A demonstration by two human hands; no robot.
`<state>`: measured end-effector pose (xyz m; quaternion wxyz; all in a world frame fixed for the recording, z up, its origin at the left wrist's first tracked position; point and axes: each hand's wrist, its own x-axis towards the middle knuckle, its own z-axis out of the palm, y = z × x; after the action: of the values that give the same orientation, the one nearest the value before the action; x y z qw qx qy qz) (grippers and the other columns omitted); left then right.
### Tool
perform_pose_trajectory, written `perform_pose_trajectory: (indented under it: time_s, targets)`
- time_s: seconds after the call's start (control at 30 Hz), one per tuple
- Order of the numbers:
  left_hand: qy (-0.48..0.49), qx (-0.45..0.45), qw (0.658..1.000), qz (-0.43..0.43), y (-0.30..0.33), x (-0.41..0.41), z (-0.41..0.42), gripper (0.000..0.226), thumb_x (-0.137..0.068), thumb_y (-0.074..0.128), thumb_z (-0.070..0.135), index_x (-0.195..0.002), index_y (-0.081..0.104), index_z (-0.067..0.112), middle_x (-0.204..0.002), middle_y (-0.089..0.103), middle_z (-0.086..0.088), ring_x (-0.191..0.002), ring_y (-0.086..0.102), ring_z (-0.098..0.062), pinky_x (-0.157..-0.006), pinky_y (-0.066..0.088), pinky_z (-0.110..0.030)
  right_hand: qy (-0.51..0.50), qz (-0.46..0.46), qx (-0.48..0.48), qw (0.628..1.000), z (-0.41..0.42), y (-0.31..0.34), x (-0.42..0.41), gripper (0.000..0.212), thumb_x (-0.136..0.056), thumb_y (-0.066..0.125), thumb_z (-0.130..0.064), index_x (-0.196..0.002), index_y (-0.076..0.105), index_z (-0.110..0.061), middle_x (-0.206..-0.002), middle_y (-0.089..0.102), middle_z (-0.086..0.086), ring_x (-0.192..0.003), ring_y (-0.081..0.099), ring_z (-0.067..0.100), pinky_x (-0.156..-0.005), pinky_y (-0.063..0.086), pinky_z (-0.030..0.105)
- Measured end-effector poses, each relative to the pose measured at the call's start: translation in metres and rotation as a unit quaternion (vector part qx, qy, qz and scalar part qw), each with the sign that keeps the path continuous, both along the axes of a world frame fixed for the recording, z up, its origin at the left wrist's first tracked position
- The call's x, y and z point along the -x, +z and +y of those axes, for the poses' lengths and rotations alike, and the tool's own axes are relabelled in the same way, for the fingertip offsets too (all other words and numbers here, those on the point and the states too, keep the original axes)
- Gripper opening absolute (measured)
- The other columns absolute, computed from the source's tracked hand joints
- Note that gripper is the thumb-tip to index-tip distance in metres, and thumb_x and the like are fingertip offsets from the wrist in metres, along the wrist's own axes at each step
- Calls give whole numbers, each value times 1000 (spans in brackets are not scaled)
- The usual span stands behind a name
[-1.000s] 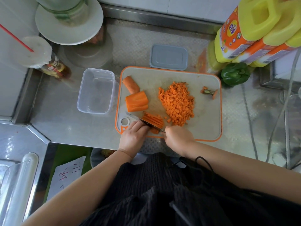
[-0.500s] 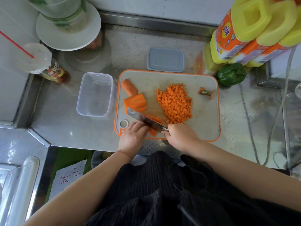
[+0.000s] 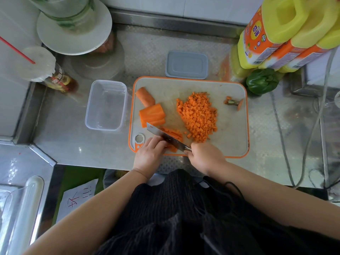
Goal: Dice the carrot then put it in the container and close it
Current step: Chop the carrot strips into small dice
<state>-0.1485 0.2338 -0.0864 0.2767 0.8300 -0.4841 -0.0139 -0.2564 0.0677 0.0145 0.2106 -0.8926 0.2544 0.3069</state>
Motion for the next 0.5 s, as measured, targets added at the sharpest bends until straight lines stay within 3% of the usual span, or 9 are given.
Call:
perform_pose_trajectory:
  time_s: [0.3,0.5]
  targets:
    - [11,19,1000,5,-2,1,-2,19,-91,58,20,-92,71,7,-96,66,-7,-84,60,-26,-61,56,-40,16,11,-8,1000,-1,-6,-6,22,-101,41,-25,-81,44,-15,-70,46,0,-72,55,26,-60,45,36]
    - [19,22,999,18,2,2,-5,19,-92,57,23,-94,73,11,-98,67,-5,-85,62,-25,-67,56,-37,-36,0,-49,998,-10,-7,-25,33,-97,47,-46,-85,50,-15,-76,54,2,-76,57,25,-66,48,36]
